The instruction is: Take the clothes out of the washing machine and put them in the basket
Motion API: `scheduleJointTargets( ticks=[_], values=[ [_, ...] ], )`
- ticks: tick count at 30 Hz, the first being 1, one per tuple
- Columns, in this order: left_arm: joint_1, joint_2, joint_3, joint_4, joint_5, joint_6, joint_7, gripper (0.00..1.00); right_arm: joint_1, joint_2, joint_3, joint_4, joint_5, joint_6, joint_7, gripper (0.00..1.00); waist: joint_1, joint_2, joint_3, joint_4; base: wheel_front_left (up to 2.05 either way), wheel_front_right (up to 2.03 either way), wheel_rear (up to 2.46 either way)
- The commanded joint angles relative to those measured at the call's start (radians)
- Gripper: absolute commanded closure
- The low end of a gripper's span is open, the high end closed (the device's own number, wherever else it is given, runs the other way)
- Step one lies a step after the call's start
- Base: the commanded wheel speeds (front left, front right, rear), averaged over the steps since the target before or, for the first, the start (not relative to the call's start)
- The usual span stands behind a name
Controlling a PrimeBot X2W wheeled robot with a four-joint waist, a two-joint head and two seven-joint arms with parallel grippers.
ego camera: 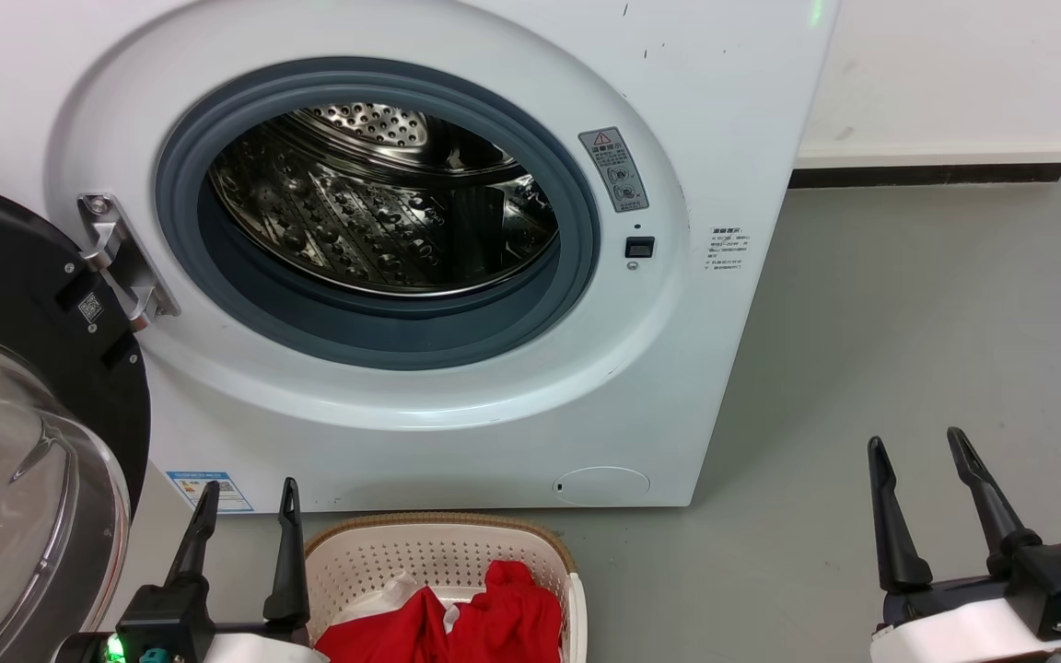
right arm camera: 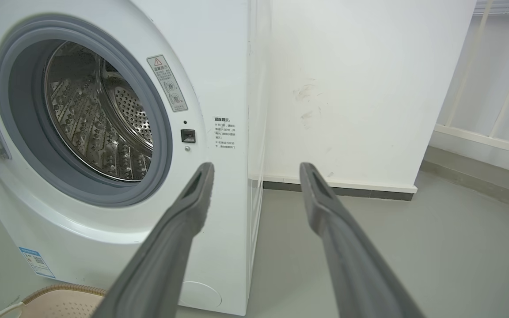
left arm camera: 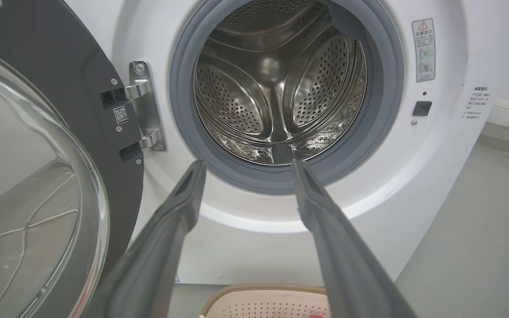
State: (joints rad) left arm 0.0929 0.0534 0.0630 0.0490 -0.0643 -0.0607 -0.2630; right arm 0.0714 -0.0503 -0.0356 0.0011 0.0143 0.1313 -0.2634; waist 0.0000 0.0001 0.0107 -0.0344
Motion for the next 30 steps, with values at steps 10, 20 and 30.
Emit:
scheduleJointTargets(
  ticks=[10,20,30],
  values=[
    [-0.001,-0.002,-0.001,0.01,0.005,0.0,0.001,1.0,0.001,0.0,0.002,0.008,0.001,0.0,0.0,1.0,0.0,-0.0001,0.003,-0.002,0.0,0.0,0.0],
    [-0.021,-0.003,0.013,0.065,-0.167,-0.008,0.055,1.0,-0.006,-0.01,0.008,0.054,0.195,0.0,0.033,1.0,0.0,-0.0001,0.002,0.001,0.0,0.0,0.0],
    [-0.043,-0.003,0.014,0.078,-0.36,-0.017,0.096,1.0,-0.034,-0.02,0.011,0.081,0.403,0.0,0.069,1.0,0.0,-0.0001,0.001,0.004,0.0,0.0,0.0]
  ],
)
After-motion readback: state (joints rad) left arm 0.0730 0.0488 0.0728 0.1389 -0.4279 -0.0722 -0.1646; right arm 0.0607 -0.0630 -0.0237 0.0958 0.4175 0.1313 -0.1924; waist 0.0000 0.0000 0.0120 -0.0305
